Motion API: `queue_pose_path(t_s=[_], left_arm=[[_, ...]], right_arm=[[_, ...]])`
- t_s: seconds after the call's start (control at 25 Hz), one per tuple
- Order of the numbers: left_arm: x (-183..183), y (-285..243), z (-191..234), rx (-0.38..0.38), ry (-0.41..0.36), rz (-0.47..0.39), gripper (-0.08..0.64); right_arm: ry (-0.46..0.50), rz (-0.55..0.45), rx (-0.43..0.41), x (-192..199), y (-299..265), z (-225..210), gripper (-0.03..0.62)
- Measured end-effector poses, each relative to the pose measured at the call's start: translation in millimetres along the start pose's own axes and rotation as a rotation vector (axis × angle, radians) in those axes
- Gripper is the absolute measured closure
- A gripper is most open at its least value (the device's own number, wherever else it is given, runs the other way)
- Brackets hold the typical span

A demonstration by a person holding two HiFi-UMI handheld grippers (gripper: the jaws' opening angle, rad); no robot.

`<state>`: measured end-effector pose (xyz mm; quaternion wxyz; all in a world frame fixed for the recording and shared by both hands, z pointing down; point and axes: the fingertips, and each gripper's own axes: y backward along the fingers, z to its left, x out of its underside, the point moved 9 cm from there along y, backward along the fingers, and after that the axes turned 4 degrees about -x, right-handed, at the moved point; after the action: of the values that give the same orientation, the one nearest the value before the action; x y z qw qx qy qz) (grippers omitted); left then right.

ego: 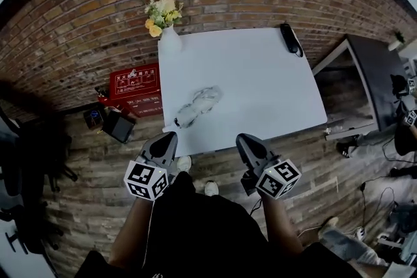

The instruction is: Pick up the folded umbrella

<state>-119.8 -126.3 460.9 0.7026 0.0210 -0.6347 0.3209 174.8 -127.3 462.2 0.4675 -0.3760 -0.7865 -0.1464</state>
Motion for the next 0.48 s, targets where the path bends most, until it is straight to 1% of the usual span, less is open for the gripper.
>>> queue_pose_path(t_s=[0.12,0.28,0.48], left_arm=[[0.8,-14.0,14.3,0.025,-0.027,0.04,0.546],[7.0,-39.1,34.8,0.054,-0.095,0.109,0.546],[17.6,-82.7,45.0,0.15,-0.173,0.195,0.545]], right_arm=[[-0.008,-0.004,0.033,1.7,-10.6,0.4,0.571],[0.005,0.005,0.071,4.3,-28.2,-0.1,0.571],[0.034,0.085,0.12,24.4,-51.3,-5.0,0.57]])
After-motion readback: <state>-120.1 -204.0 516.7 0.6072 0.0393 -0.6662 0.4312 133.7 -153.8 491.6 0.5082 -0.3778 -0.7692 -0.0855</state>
